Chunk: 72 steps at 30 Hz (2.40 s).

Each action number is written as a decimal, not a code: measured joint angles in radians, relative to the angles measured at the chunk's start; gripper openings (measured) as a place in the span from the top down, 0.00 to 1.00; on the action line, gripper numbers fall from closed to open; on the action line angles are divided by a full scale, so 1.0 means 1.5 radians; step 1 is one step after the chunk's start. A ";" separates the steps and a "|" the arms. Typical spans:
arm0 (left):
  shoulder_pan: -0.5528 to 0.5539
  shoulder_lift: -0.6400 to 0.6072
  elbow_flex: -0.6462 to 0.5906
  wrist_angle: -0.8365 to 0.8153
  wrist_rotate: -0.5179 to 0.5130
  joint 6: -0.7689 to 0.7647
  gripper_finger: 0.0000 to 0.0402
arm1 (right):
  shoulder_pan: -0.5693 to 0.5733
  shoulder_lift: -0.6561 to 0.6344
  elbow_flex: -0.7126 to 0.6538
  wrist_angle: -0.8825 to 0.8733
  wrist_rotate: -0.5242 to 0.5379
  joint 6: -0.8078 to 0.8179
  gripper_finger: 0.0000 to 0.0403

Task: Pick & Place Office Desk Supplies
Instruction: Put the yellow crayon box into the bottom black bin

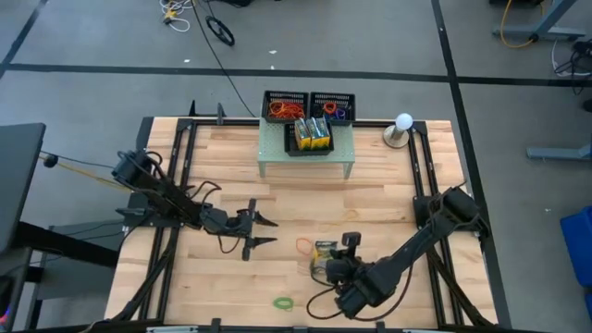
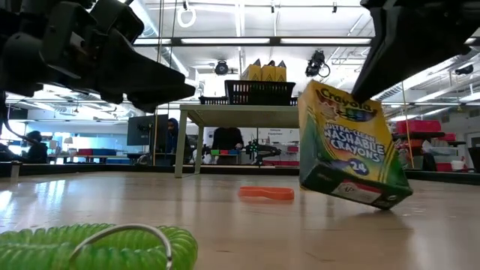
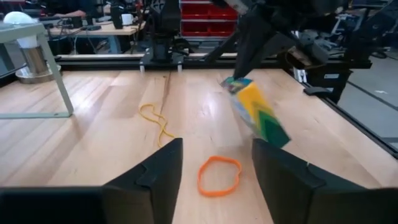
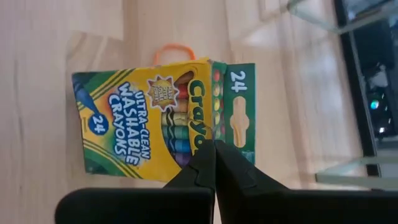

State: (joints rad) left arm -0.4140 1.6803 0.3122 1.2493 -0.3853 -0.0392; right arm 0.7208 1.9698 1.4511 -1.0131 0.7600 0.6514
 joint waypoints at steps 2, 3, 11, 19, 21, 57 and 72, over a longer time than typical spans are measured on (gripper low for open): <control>0.000 0.005 0.002 0.000 -0.006 -0.001 0.48 | 0.009 0.001 -0.002 0.017 0.019 -0.023 1.00; 0.000 0.007 0.005 -0.003 -0.007 -0.002 0.47 | 0.015 0.001 -0.002 0.023 0.033 -0.036 1.00; 0.001 0.050 0.070 -0.009 -0.005 -0.002 0.42 | 0.055 0.007 -0.002 0.048 0.108 -0.071 1.00; 0.000 0.170 0.182 -0.018 -0.002 -0.031 0.42 | 0.038 0.052 -0.003 0.068 0.119 -0.089 1.00; -0.004 0.201 0.206 -0.019 0.010 -0.040 0.40 | 0.037 0.052 -0.003 0.068 0.126 -0.076 1.00; -0.032 0.249 0.325 -0.174 -0.072 -0.065 0.83 | 0.011 0.035 -0.002 0.152 0.177 -0.052 0.81; -0.029 0.015 0.009 0.045 -0.070 0.004 0.84 | -0.064 -0.090 -0.002 0.218 0.040 -0.090 0.51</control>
State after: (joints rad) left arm -0.4581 1.7028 0.3258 1.3166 -0.4896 -0.0337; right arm 0.6244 1.8351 1.4475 -0.6854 0.8194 0.5164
